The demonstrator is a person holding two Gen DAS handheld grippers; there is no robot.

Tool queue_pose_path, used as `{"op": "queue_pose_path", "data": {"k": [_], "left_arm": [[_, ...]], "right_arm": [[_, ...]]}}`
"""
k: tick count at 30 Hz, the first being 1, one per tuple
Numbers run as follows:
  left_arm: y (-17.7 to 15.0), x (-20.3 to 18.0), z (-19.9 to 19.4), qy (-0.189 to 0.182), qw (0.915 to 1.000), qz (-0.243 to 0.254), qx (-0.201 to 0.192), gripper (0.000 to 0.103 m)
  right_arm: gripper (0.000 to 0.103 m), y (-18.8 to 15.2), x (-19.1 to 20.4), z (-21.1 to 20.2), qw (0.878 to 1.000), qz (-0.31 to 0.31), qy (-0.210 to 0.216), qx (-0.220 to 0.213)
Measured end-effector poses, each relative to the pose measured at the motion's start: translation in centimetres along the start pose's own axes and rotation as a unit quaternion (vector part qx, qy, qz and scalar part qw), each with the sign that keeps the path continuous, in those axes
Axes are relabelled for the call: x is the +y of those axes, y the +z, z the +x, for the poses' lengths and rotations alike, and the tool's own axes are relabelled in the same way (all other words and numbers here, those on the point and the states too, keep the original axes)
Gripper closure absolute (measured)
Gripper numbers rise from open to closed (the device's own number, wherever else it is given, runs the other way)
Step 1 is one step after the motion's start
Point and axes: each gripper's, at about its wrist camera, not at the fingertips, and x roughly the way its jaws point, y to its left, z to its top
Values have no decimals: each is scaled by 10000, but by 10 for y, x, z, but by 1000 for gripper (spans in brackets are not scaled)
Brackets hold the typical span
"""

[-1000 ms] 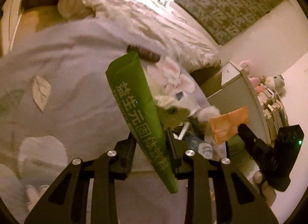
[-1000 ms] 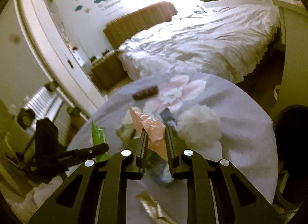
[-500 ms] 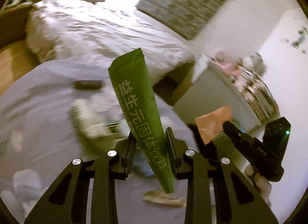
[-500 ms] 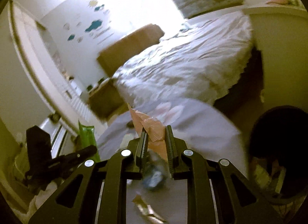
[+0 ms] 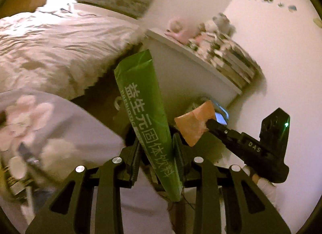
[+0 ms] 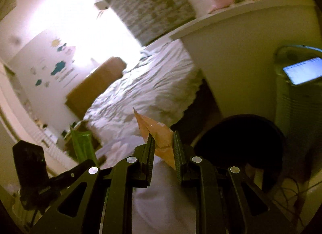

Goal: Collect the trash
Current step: 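Carry the green pouch and orange wrapper over the black bin with both tools, then open both tools to drop the pouch and wrapper into the bin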

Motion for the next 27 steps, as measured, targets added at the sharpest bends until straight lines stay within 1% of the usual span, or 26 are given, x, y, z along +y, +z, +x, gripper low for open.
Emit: {"op": "queue_pose_path", "data": {"k": [5, 10, 16, 24, 27], "left_arm": [[1, -16, 36, -121, 9994, 194, 253, 72], [-1, -18, 57, -168, 9985, 292, 425, 72], [-1, -22, 82, -146, 9974, 347, 609, 72], [-2, -23, 101, -111, 9962, 387, 767, 72], [-1, -24, 109, -76, 9959, 383, 817, 69]], "right_arm": [[84, -2, -29, 2, 9995, 202, -250, -4], [84, -6, -50, 6, 9984, 401, -411, 15], [84, -10, -64, 12, 9971, 559, -513, 46], [84, -11, -75, 17, 9960, 684, -565, 110], [84, -12, -75, 19, 9956, 707, -591, 149]]}}
